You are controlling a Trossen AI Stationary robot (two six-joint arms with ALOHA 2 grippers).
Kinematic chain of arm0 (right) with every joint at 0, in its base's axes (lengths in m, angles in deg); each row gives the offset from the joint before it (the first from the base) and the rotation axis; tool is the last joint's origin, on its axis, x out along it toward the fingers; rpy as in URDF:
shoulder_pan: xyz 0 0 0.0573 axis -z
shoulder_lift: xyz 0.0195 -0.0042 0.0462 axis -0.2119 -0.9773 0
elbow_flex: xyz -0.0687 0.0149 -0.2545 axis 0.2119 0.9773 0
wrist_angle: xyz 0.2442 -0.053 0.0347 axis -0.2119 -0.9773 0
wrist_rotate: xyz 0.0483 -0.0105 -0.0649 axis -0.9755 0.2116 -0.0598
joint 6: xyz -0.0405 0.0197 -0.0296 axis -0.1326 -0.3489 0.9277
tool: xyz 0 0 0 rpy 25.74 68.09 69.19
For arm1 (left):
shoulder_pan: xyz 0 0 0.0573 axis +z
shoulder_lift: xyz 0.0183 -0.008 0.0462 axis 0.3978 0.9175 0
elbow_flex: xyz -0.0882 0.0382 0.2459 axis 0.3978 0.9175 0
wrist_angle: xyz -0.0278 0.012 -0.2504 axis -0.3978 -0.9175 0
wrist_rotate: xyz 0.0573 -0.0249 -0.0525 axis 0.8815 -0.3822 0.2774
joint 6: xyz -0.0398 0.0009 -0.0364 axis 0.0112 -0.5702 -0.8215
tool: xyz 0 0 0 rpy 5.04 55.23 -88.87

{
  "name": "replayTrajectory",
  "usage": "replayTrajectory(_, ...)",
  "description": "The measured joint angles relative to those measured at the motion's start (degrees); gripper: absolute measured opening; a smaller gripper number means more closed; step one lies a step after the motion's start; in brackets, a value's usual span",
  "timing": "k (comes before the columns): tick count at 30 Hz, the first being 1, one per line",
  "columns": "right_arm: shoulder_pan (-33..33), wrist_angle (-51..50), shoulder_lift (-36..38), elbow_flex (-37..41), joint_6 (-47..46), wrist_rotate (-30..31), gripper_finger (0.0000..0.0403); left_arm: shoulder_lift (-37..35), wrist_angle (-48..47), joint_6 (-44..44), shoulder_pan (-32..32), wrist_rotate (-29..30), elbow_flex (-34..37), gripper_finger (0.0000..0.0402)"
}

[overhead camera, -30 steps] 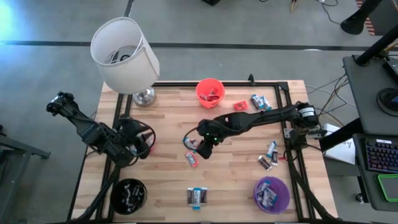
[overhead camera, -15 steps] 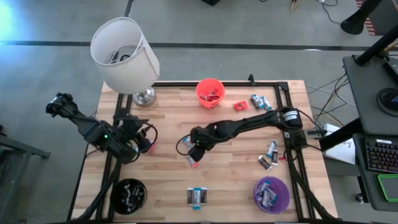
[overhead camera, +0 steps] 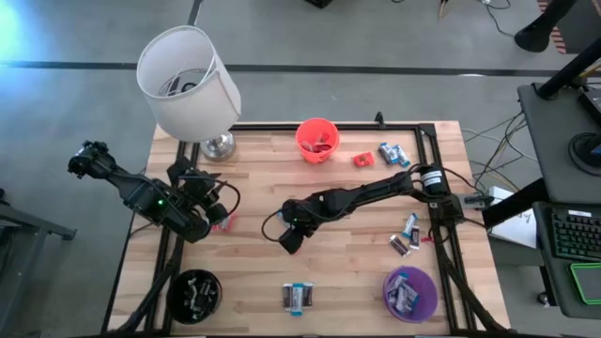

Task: Organize candy in baskets
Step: Put the orange chocolate into the orange bucket

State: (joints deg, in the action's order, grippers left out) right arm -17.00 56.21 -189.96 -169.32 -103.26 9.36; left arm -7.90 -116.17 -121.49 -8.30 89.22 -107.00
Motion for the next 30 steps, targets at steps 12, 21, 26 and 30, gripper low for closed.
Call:
replayTrajectory(12,0.0,1.3,-3.7,0.1,-1.7,0.2,0.0164,-0.1,0.0,1.3,0.0,0.0,0.0,0.0097)
replayTrajectory(21,0.0,1.3,-4.3,0.1,-2.2,0.3,0.0164,-0.1,0.0,1.3,0.0,0.0,0.0,0.0098)
replayTrajectory(26,0.0,1.6,-6.0,0.0,-2.5,0.4,0.0164,-0.1,0.0,1.3,0.0,0.0,0.0,0.0098)
replayTrajectory(30,0.0,1.9,-7.4,-0.2,-3.4,-0.2,0.0165,-0.1,0.0,1.6,0.0,0.0,0.0,0.0098)
